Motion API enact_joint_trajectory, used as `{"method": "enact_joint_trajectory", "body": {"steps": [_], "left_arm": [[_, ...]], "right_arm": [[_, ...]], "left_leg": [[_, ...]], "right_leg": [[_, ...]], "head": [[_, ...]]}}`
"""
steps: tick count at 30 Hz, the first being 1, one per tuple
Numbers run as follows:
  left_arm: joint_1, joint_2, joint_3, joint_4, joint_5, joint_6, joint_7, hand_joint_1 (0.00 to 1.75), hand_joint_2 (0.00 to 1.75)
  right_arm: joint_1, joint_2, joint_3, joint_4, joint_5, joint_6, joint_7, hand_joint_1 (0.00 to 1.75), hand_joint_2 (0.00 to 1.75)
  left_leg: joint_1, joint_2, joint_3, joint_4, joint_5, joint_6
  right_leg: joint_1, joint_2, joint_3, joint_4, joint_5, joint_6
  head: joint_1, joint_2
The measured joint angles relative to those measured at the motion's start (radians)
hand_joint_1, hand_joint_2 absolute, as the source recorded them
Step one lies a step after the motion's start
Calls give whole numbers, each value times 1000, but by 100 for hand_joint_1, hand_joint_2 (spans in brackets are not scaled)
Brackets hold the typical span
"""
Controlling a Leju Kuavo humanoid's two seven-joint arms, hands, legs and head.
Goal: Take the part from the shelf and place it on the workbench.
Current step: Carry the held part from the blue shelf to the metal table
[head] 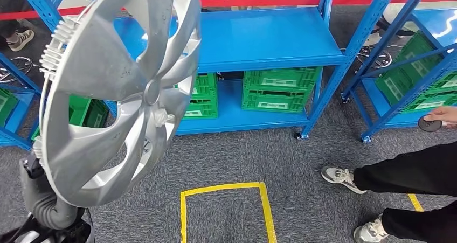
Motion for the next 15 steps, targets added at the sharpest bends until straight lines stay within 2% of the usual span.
{"method": "enact_joint_trajectory", "body": {"steps": [1,2,3,4,5,7,8,9,10,11,12,13,14,15], "left_arm": [[0,0,0,0,0,0,0,175,175],[0,0,0,0,0,-1,0,175,175],[0,0,1,0,0,-1,0,175,175],[-1,0,1,0,0,-1,-1,175,175],[-1,0,1,0,0,-1,-1,175,175],[-1,0,1,0,0,-1,-1,175,175],[0,-1,1,0,0,-1,-2,175,175],[0,-1,1,0,0,-1,-2,175,175],[0,-2,1,0,0,-1,-2,175,175],[1,-2,1,0,0,-1,-2,175,175],[1,-2,1,0,0,-1,-2,175,175],[1,-3,1,0,0,-1,-2,175,175],[1,-3,1,0,0,-1,-2,175,175],[1,-4,1,0,0,-1,-2,175,175]], "right_arm": [[0,0,0,0,0,0,0,0,0],[0,0,0,0,0,0,0,0,0],[0,-1,0,0,0,0,0,0,0],[1,-1,0,0,0,0,0,0,0],[1,-2,0,0,0,0,0,0,0],[4,-4,0,0,1,0,0,0,0],[6,-4,0,0,0,0,0,0,0],[8,-4,0,0,0,0,0,0,0],[9,-4,0,0,0,0,0,0,0],[9,-4,0,0,0,0,0,0,0],[8,-5,0,0,0,0,0,0,0],[6,-5,0,0,0,0,0,0,0],[5,-5,0,0,0,0,0,0,0],[4,-5,0,0,0,0,0,0,0]], "left_leg": [[2,0,41,-41,32,-1],[2,-1,95,-108,39,-1],[0,-2,147,-183,29,2],[-3,-3,185,-246,10,6],[-6,-5,206,-290,-6,13],[-7,-7,201,-315,2,32],[-5,-7,192,-318,14,43],[-3,-6,181,-321,28,53],[-2,-6,168,-321,41,60],[-3,-7,153,-321,54,64],[-4,-9,138,-320,68,65],[-5,-10,120,-319,81,65],[-6,-11,102,-317,94,64],[-7,-12,84,-314,106,62]], "right_leg": [[-2,0,-21,9,10,4],[-3,1,-40,19,18,9],[-4,2,-53,26,27,15],[-4,2,-62,27,39,22],[-5,3,-67,24,53,29],[-7,3,-73,10,73,43],[-8,4,-78,17,56,49],[-9,4,-87,45,16,54],[-10,4,-100,96,-43,59],[-11,4,-114,163,-102,62],[-11,4,-125,233,-142,64],[-11,4,-127,288,-156,65],[-11,4,-116,314,-143,64],[-11,4,-89,308,-115,62]], "head": [[-3,0],[-7,0],[-9,0],[-9,0],[-10,0],[-10,0],[-8,0],[-3,0],[4,0],[13,0],[20,0],[26,0],[32,0],[36,0]]}}
